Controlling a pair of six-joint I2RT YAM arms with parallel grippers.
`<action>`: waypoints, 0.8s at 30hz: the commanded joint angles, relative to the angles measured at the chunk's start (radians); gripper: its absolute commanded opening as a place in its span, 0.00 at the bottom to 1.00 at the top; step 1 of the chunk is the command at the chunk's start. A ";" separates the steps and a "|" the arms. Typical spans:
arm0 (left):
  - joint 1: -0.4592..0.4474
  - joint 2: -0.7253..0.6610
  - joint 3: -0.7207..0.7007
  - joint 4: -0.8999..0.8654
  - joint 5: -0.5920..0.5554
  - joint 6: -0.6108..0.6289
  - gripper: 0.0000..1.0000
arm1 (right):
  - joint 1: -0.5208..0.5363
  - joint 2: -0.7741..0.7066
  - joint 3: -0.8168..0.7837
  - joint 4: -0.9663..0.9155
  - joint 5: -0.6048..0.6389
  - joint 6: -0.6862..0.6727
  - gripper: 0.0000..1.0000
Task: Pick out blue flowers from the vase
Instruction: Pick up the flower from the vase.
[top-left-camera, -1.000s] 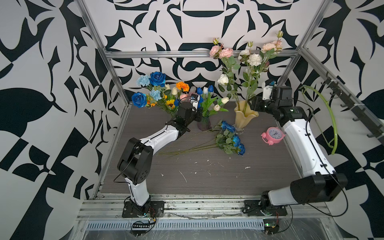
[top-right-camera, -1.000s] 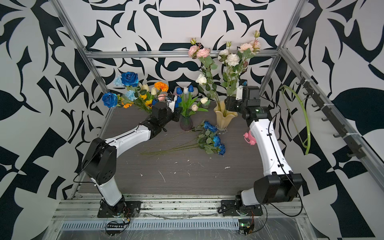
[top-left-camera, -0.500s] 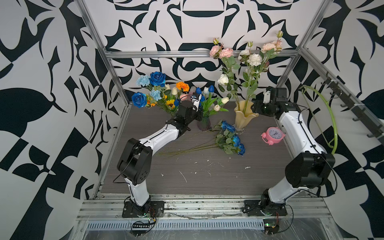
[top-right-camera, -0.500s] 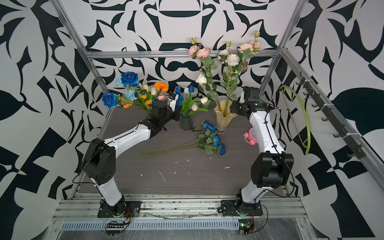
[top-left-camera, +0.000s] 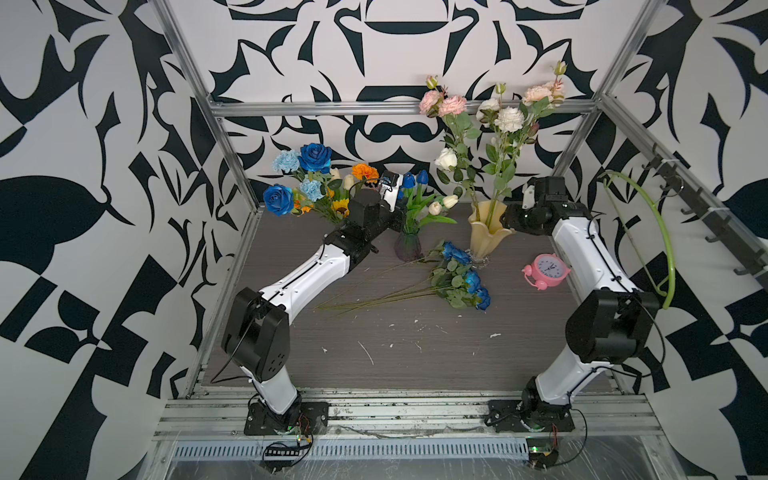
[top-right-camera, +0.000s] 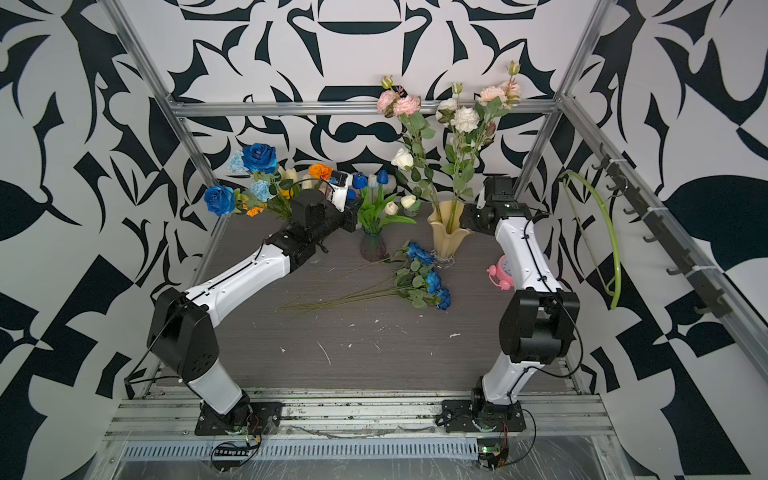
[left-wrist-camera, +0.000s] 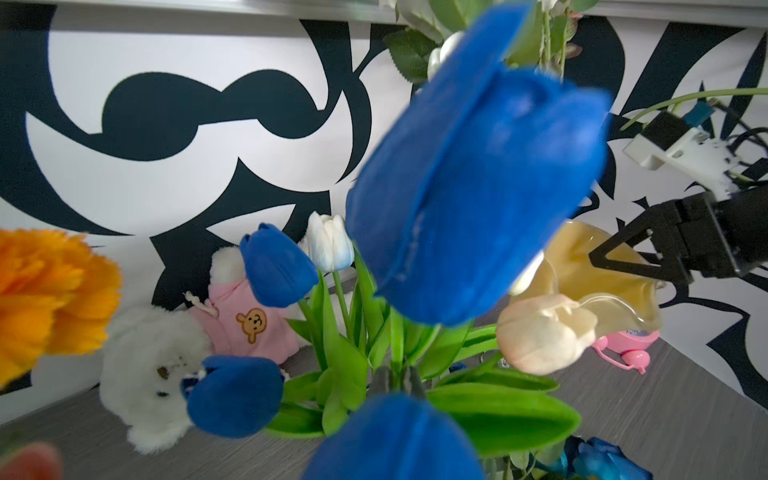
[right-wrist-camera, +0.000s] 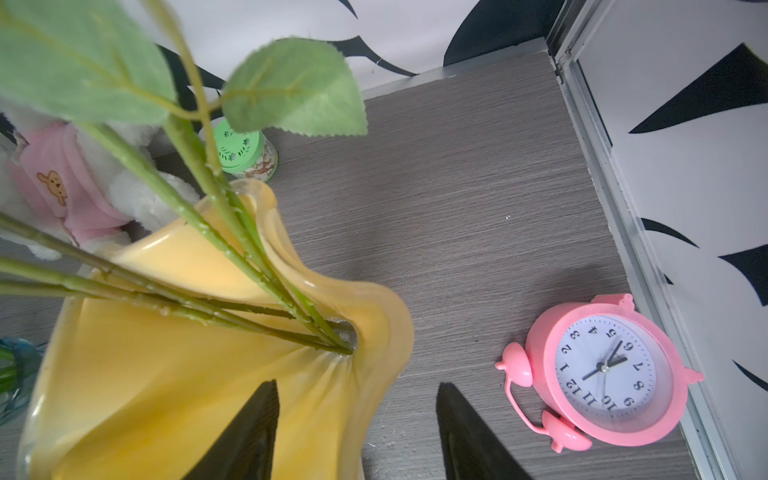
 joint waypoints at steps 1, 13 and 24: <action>-0.001 -0.015 0.027 -0.032 0.021 0.019 0.02 | -0.004 -0.008 0.036 0.013 -0.010 -0.008 0.59; 0.000 0.017 0.019 -0.062 0.028 0.007 0.31 | -0.006 0.025 0.049 0.013 -0.021 -0.015 0.57; 0.000 -0.017 0.035 -0.088 0.017 0.033 0.00 | -0.008 0.057 0.072 0.012 -0.026 -0.016 0.47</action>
